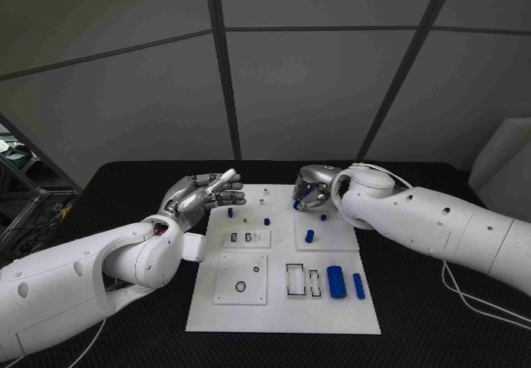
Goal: Assemble the parts on the task board
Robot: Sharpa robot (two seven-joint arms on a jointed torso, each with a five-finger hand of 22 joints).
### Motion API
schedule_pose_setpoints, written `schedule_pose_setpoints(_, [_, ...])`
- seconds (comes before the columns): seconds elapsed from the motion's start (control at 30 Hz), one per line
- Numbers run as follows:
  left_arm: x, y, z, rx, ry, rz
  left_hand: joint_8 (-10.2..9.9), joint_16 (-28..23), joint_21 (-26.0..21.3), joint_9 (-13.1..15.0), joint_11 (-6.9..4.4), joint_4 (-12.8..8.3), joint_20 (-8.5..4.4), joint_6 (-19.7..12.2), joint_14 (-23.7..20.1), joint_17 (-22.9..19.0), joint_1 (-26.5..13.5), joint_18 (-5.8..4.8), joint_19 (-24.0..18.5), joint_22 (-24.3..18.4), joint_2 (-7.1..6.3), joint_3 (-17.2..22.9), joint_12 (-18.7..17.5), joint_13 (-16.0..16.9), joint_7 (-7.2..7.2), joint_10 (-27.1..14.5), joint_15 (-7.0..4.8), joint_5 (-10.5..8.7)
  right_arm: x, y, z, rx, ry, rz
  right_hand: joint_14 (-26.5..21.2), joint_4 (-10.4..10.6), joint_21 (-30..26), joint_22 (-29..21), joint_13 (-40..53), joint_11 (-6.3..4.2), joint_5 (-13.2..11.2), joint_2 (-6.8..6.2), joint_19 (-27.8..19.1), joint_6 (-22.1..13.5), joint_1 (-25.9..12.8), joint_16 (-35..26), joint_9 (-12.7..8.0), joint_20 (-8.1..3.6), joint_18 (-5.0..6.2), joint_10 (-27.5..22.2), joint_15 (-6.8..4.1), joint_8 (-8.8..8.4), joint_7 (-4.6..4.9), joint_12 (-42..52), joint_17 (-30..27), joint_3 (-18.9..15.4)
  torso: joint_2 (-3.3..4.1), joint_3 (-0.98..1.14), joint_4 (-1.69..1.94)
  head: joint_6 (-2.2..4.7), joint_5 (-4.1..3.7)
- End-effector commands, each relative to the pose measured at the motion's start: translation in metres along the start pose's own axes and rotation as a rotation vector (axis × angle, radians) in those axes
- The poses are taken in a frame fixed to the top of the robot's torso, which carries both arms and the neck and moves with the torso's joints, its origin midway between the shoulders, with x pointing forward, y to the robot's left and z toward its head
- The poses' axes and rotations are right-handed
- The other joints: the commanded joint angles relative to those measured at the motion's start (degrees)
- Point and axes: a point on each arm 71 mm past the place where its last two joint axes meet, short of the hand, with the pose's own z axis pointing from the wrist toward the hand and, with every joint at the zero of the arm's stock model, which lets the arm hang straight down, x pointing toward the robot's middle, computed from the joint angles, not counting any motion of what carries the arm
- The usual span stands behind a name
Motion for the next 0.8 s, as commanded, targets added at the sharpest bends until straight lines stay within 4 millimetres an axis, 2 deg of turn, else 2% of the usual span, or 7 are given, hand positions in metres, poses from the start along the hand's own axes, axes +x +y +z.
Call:
schedule_pose_setpoints(0.03, [0.0025, -0.0018, 0.0003, 0.009, 0.02, -0.001, -0.34, -0.37, 0.23, -0.06, 0.05, 0.02, 0.02, 0.07, 0.07, 0.02, -0.53, -0.72, 0.46, -0.07, -0.07, -0.42, -0.28, -0.08, 0.34, 0.24, 0.3, -0.38, 0.0, 0.0012, 0.0011, -0.005, 0.016, -0.013, 0.84, 0.09, 0.43, 0.26, 0.07, 0.04, 0.27, 0.69, 0.38, -0.23, -0.12, 0.48, 0.07, -0.05, -0.87, 0.59, 0.2, -0.03, -0.06, -0.04, 0.2, 0.44, 0.09, 0.01, -0.03, -0.02, 0.16])
schedule_pose_setpoints(0.4, [0.0027, -0.0015, 0.0011, 0.008, 0.021, -0.002, -0.34, -0.37, 0.23, -0.06, 0.05, 0.02, 0.02, 0.07, 0.07, 0.02, -0.53, -0.72, 0.46, -0.07, -0.07, -0.42, -0.28, -0.08, 0.34, 0.24, 0.3, -0.38, 0.0013, 0.0034, 0.0035, -0.013, 0.022, -0.013, 0.76, 0.66, 1.59, 2.41, 0.12, -0.36, 0.42, 1.79, 1.28, -0.12, -0.58, 2.24, 0.1, -0.21, -1.22, 2.74, -0.03, -0.05, -0.28, 0.09, 1.58, 1.56, 0.26, 0.03, -0.05, -0.27, 0.27])
schedule_pose_setpoints(0.67, [0.0025, -0.0014, 0.0014, 0.008, 0.022, -0.002, -0.34, -0.37, 0.23, -0.06, 0.05, 0.02, 0.02, 0.07, 0.07, 0.02, -0.53, -0.72, 0.46, -0.07, -0.07, -0.42, -0.28, -0.08, 0.34, 0.24, 0.3, -0.38, 0.0009, 0.0009, 0.0052, -0.003, 0.011, -0.01, 0.61, 0.76, 2.82, 4.8, 0.46, -1.27, 0.74, 3.3, 2.36, 0.59, 0.13, 3.37, 0.26, -0.81, -1.63, 6.25, -0.77, 0.15, -0.82, 0.44, 2.23, 3.23, 0.35, 0.0, -0.01, -0.62, 0.22])
schedule_pose_setpoints(0.8, [0.002, -0.0015, 0.0014, 0.007, 0.021, -0.002, -0.34, -0.37, 0.23, -0.06, 0.05, 0.02, 0.02, 0.07, 0.07, 0.02, -0.53, -0.72, 0.46, -0.07, -0.07, -0.42, -0.28, -0.08, 0.34, 0.24, 0.3, -0.38, -0.001, 0.0011, 0.0056, -0.006, -0.018, -0.005, 0.52, 0.56, 3.15, 5.41, 0.56, -1.45, 1.04, 3.53, 2.6, 0.8, 0.48, 3.61, 0.29, -1.05, -1.74, 7.06, -0.96, 0.11, -0.92, 0.27, 2.25, 3.69, 0.32, 0.02, -0.08, -0.7, 0.37])
